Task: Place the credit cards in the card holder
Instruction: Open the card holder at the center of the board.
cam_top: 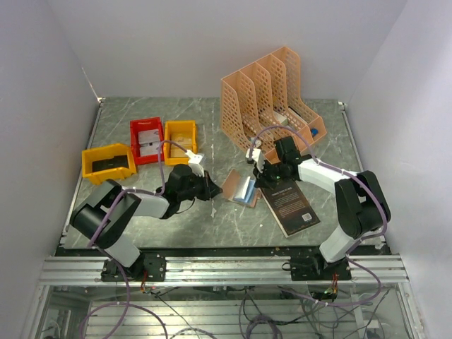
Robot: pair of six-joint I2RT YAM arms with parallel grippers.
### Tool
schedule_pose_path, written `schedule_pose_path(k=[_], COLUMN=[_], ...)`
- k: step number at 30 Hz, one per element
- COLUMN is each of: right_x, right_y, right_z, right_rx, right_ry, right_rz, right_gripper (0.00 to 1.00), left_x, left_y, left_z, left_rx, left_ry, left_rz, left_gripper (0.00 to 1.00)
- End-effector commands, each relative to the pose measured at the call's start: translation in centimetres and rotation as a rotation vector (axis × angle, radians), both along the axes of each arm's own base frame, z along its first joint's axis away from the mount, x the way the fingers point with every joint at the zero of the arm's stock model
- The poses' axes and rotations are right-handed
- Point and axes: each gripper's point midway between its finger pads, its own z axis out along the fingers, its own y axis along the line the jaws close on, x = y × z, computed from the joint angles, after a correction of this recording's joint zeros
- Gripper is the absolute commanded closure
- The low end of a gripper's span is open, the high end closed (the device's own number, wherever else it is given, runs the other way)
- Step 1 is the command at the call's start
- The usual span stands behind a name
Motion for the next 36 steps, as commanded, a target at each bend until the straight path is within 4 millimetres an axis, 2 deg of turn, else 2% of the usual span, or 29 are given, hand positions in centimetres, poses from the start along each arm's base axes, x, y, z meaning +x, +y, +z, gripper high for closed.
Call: schedule_pose_path(k=[1, 5, 10, 16, 24, 27, 29, 32, 36], right_x=[0.8, 0.1, -1.5, -2.0, -2.0, -1.1, -0.3, -0.3, -1.2], right_y=[1.4, 2.9, 5.2, 6.4, 6.2, 4.9, 3.7, 2.1, 2.2], right_z=[0.7, 1.1, 2.8, 3.7, 5.5, 5.7, 4.7, 2.5, 1.6], right_rx=[0.015, 0.078, 0.217, 0.284, 0.31, 0.269, 0.195, 0.085, 0.074], right_ry=[-0.026, 0.031, 0.117, 0.171, 0.144, 0.111, 0.094, 0.119, 0.178], right_rz=[-0.01, 0.009, 0.051, 0.063, 0.081, 0.07, 0.054, 0.036, 0.062], right_gripper=[1.0, 1.0, 0.99, 0.95, 0.85, 0.83, 0.83, 0.83, 0.84], left_x=[-0.7, -0.9, -1.0, -1.0, -1.8, -1.9, -2.1, -2.5, -3.2], left_y=[1.2, 1.2, 1.1, 0.9, 1.0, 1.2, 1.6, 2.4, 3.3], left_z=[-2.7, -3.0, -3.2, -3.5, -3.7, -3.2, -3.3, -3.6, -4.2], left_rx=[0.074, 0.069, 0.051, 0.053, 0.031, 0.015, 0.018, 0.022, 0.015], left_ry=[0.053, 0.059, 0.061, 0.065, 0.094, 0.097, 0.111, 0.137, 0.17], left_rz=[0.014, 0.011, 0.009, -0.001, 0.003, 0.02, 0.04, 0.08, 0.128], left_gripper=[0.93, 0.93, 0.93, 0.93, 0.93, 0.93, 0.93, 0.93, 0.93])
